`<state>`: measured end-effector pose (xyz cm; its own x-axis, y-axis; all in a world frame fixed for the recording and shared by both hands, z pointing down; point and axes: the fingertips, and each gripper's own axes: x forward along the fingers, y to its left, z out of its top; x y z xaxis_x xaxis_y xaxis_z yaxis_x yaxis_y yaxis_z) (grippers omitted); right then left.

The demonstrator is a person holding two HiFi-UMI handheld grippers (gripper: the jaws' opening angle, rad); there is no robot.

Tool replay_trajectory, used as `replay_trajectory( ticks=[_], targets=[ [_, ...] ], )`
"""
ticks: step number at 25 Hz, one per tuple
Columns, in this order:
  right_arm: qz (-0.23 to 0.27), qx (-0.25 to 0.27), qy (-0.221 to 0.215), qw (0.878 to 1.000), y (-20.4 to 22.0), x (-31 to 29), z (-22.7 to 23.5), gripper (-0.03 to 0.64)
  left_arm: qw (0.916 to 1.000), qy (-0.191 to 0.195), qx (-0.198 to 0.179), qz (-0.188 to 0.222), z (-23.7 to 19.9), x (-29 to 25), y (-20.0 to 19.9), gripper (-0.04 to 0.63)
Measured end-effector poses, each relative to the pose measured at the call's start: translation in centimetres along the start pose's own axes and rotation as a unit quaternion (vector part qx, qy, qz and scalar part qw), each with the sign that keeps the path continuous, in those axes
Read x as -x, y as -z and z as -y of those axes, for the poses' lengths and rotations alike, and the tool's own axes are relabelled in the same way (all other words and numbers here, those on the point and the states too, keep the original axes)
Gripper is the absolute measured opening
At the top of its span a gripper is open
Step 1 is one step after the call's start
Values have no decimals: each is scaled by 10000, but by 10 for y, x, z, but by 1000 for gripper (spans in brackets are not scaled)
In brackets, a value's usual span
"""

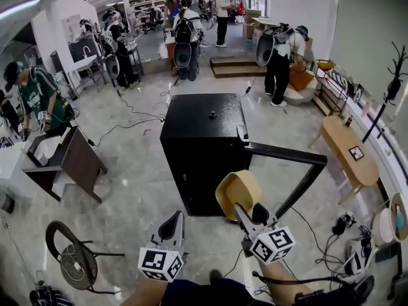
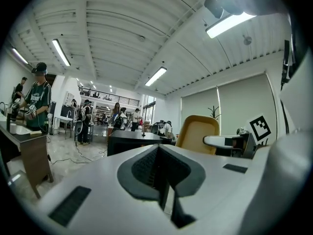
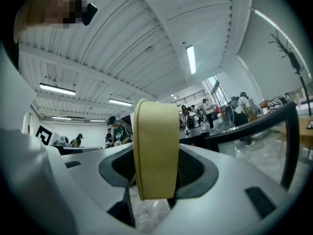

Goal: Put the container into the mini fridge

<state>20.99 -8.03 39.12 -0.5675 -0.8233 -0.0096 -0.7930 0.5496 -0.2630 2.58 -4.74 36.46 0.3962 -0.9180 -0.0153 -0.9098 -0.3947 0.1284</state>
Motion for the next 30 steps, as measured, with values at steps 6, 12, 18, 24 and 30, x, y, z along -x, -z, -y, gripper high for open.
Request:
replay_trajectory(
  ticks=[6, 12, 18, 24, 30],
  targets=[
    [-77, -77, 3, 9999, 9, -26, 2, 224, 10000, 65, 17, 24, -18, -17, 1, 8],
    [-78, -105, 141, 9998, 14, -53, -6, 224, 9996, 289, 70, 3, -47, -33, 1, 8],
    [-16, -153, 355, 9993, 18, -82, -12, 224, 9980, 633, 37, -17, -79, -52, -5, 8],
    [-91, -427, 675, 9968, 38, -99, -10, 224, 9961, 875, 85, -75, -106, -68, 0, 8],
    [-80, -653, 877, 9940, 58, -123, -18, 224, 9939, 1084, 101, -179, -136, -71, 7, 8]
  ],
)
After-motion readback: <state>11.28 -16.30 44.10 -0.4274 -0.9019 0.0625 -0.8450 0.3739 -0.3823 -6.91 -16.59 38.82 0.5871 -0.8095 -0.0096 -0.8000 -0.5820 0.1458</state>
